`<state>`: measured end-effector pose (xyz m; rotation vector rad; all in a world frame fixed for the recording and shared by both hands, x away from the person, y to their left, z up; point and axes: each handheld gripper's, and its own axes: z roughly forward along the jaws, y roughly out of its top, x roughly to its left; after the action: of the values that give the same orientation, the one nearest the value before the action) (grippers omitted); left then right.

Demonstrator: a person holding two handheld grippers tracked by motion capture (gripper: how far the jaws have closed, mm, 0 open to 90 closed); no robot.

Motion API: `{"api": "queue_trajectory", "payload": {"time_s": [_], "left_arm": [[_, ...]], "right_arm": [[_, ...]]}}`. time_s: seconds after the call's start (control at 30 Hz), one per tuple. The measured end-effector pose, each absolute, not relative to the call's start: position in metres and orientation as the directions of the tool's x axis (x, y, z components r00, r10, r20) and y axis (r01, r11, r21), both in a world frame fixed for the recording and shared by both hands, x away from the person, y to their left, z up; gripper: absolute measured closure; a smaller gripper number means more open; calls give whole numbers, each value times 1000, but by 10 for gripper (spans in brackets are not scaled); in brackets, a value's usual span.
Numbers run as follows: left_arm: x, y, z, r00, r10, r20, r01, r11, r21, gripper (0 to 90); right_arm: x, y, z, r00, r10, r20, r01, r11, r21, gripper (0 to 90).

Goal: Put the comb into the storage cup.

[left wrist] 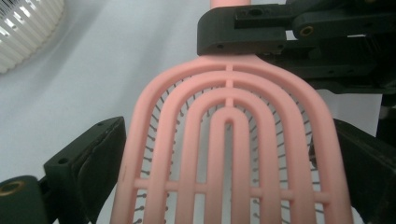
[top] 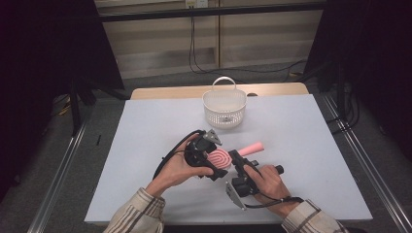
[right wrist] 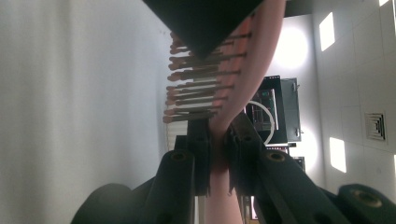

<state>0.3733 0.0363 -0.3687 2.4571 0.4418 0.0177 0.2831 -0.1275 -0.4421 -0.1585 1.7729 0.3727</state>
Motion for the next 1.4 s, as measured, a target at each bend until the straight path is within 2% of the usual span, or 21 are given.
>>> {"api": "queue_trajectory", "payload": {"time_s": [0.47,0.77,0.83,1.07,1.4], "left_arm": [[372,43,-365,938,343,-52,297,-717,631,46],[373,48,-364,933,357,-56,307,-700,645,47],[374,49,-364,932,353,-83,317,-685,656,47],[373,51,-364,933,357,-48,299,-695,654,45],[374,58,-364,924,379,-50,309,-664,681,48]], "right_arm": [[286,-134,-439,-251,109,-962,-275,945,179,815],[288,-142,-435,-247,133,-960,-253,947,196,815],[288,-144,-433,-245,141,-959,-240,950,201,815],[289,-147,-433,-248,144,-958,-230,952,203,815],[292,-153,-430,-246,168,-955,-208,953,221,815]]}}
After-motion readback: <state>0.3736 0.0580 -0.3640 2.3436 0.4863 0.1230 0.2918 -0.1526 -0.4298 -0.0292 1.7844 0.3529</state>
